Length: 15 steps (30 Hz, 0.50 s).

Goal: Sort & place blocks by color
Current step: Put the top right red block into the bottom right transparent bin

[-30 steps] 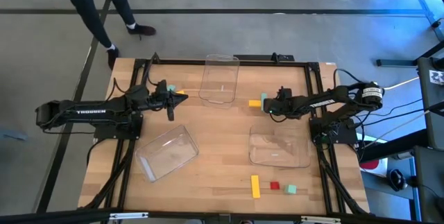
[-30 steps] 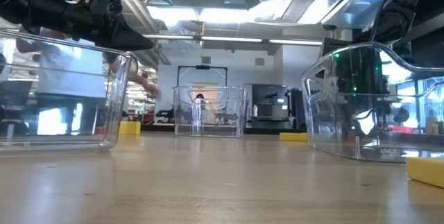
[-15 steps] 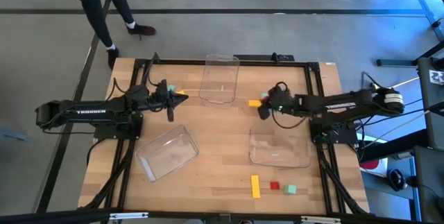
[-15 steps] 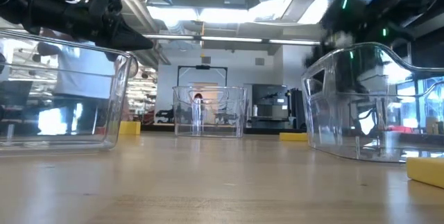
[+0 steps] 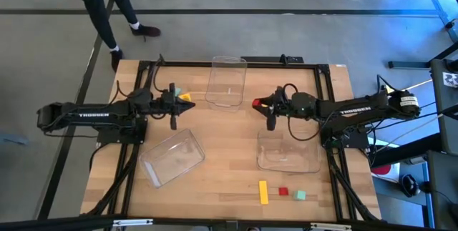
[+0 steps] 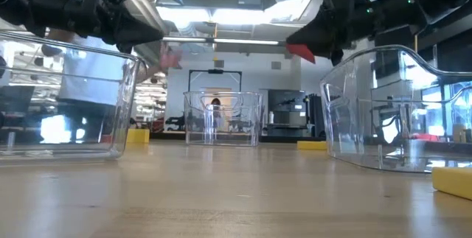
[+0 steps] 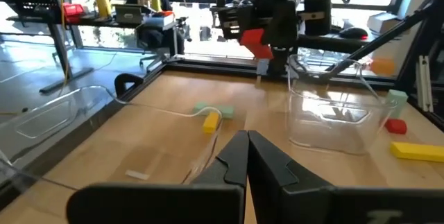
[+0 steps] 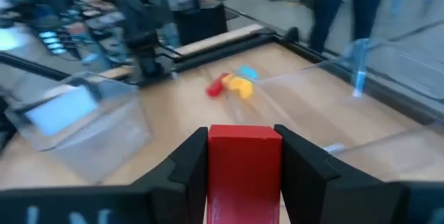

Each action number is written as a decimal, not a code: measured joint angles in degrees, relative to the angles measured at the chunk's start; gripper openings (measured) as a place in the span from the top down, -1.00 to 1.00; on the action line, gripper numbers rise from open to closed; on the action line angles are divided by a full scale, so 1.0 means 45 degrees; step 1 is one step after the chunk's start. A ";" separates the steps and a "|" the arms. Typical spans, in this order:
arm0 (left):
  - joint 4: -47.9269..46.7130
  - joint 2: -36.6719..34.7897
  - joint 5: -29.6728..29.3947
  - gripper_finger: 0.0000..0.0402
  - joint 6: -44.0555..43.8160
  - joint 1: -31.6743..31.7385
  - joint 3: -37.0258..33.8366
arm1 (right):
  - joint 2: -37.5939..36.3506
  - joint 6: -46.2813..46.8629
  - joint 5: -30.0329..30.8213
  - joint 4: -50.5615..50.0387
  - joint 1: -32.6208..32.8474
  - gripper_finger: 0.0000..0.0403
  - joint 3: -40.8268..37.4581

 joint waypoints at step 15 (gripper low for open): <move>-0.0045 -0.0001 -0.0136 1.00 -0.0083 -0.0198 0.0000 | 0.0618 0.2753 0.2075 -1.1656 0.6226 0.34 0.5581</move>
